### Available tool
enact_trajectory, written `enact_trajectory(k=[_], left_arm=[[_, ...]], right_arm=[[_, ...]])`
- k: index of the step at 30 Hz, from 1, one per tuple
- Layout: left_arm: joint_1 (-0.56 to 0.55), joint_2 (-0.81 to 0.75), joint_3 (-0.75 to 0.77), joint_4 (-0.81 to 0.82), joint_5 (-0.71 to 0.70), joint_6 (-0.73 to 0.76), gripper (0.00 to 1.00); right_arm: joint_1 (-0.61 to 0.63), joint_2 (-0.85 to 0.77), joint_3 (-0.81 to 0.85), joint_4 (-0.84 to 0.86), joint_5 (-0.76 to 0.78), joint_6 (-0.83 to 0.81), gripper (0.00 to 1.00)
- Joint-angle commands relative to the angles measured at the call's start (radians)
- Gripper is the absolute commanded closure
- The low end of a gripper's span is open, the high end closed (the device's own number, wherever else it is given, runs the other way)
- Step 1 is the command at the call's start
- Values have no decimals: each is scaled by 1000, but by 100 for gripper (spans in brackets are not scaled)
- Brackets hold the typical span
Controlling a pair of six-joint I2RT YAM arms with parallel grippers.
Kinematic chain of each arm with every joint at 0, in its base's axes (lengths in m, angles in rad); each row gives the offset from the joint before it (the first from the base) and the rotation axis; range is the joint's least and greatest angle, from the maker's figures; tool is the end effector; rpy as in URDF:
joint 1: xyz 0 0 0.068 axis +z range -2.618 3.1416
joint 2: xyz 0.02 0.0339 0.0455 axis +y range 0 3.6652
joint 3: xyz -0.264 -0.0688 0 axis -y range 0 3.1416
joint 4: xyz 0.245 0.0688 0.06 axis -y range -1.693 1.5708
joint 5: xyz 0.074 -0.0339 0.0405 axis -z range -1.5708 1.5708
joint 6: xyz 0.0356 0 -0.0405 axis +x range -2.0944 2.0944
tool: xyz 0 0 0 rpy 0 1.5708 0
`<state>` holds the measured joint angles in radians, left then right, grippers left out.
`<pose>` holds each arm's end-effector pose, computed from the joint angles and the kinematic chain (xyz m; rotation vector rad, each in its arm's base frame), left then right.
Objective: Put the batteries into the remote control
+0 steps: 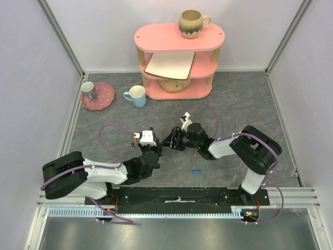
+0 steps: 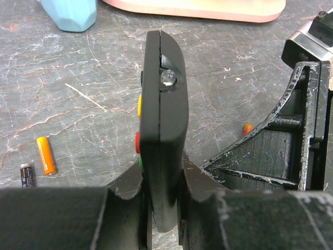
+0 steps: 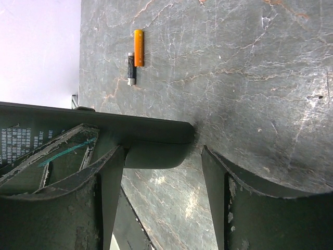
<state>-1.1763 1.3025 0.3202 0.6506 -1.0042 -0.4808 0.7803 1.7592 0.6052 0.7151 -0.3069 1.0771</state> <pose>0.1138 -0.1952 0.1673 -0.0447 1.7526 -0.2522 0.2207 0.2336 0.1272 0.1173 2.3226 1.3918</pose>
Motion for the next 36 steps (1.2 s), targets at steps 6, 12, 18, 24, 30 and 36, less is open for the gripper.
enact_trajectory(k=[6, 12, 18, 24, 30, 36], left_arm=[[-25, 14, 3, 14, -1, 19, 98], [-29, 15, 3, 14, -28, 21, 98], [-32, 15, 8, 7, -51, 30, 98], [-33, 15, 10, -6, -70, 21, 98], [-33, 11, 10, -25, -80, 10, 98], [-33, 9, 10, -39, -82, -5, 98]], right_arm=[[8, -10, 13, -166, 45, -71, 33], [8, -21, 19, -197, 52, -82, 34], [8, -32, 19, -217, 60, -89, 34], [8, -38, 16, -224, 61, -92, 34], [8, -44, 11, -233, 68, -94, 35], [7, -64, -10, -207, 71, -86, 34]])
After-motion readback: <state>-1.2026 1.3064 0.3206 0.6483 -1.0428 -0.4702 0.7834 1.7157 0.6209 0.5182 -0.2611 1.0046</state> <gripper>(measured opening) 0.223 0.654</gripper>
